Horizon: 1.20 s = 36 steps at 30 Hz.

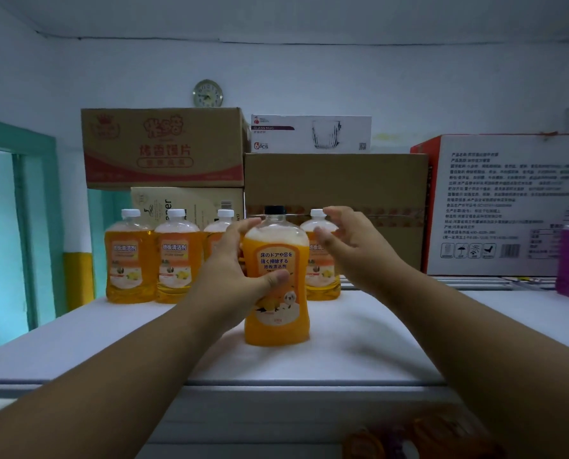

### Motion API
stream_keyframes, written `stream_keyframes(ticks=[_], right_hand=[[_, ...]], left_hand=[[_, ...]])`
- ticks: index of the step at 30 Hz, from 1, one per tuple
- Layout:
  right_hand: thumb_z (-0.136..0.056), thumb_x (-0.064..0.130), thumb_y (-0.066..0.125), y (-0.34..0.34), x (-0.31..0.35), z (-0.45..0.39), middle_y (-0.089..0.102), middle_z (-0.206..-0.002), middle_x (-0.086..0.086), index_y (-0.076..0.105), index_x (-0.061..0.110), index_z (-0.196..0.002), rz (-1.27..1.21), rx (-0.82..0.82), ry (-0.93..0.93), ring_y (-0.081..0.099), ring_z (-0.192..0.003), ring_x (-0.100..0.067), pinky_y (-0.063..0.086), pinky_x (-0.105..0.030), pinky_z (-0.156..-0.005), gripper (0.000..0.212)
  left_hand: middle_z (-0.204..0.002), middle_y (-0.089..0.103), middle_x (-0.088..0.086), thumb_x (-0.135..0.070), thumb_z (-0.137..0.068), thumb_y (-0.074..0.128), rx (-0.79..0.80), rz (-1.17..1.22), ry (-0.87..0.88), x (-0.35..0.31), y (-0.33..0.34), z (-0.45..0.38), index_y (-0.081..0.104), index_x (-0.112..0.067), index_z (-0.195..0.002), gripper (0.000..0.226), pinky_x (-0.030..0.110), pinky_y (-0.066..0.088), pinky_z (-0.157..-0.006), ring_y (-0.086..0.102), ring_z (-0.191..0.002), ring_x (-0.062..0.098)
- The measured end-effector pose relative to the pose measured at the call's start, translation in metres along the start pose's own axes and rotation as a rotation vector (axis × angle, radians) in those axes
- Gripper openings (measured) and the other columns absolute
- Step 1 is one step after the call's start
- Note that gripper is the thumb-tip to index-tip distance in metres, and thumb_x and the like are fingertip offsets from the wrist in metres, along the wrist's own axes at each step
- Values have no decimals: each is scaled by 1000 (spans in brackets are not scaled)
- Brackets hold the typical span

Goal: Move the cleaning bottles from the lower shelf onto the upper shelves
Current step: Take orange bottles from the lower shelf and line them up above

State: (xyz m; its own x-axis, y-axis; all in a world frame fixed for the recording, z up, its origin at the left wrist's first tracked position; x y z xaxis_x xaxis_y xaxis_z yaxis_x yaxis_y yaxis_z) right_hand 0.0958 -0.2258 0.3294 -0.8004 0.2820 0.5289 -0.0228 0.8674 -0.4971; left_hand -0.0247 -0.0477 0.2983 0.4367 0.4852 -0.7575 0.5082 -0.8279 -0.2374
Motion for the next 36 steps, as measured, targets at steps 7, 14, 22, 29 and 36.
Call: stream_keyframes(ticks=[7,14,22,29,36], right_hand=[[-79,44,76,-48,20,48,53,-124,11,37,46,-132,-276,113,10,64,-103,-16,60,-34,-78,66],[-79,44,68,-187,-1,119,50,-121,14,37,42,-127,-177,-206,-44,62,-106,-19,61,-34,-76,57],[-90,33,66,-394,-51,225,47,-112,25,33,47,-128,89,-390,27,60,-97,-5,56,-16,-62,52],[-94,31,62,-547,-100,296,43,-134,17,29,56,-137,279,-474,106,62,-100,-9,59,-23,-65,60],[-93,31,63,-658,-171,322,44,-111,31,31,60,-132,307,-554,122,64,-94,-12,61,-27,-66,58]], left_hand=[[-121,55,-12,-58,-52,78,55,39,36,-37,67,12,31,-50,-125,88,25,59,-69,61,-104,14],[-123,55,-14,-63,-58,78,360,107,90,-98,191,31,34,-45,-131,87,28,55,-79,60,-107,10],[-118,53,-19,-69,-57,72,603,47,243,-192,392,64,35,-38,-138,94,29,54,-82,58,-104,3],[-124,55,-11,-75,-57,67,810,-1,357,-273,562,80,34,-36,-141,98,32,55,-87,60,-104,4],[-125,55,-10,-68,-67,70,954,-63,467,-329,710,67,35,-33,-142,90,30,54,-86,59,-106,11]])
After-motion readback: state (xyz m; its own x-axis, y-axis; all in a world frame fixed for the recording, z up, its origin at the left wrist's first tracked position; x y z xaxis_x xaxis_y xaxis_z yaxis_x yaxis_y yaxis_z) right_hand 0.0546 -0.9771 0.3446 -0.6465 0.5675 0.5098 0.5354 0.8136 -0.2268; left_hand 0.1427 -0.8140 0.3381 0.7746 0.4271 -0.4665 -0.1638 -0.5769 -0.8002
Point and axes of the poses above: each hand's wrist, its own z-axis away from the middle knuckle, its own y-axis out of the palm, x = y × z, the point moved 2 cm from there along -z, towards the middle knuckle
